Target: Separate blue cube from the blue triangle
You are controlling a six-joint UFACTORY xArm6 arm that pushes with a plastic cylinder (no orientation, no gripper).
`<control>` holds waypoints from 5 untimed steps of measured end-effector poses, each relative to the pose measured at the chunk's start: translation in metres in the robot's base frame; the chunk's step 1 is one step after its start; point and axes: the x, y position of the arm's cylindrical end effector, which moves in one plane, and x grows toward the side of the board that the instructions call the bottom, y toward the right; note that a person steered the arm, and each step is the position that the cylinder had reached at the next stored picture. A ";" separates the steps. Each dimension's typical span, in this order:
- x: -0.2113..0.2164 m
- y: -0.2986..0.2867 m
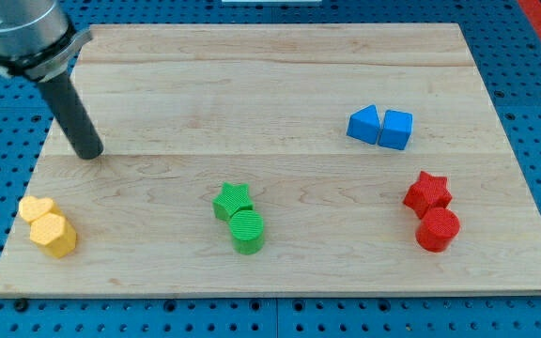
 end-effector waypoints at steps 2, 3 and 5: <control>-0.003 0.004; -0.011 0.021; -0.021 0.150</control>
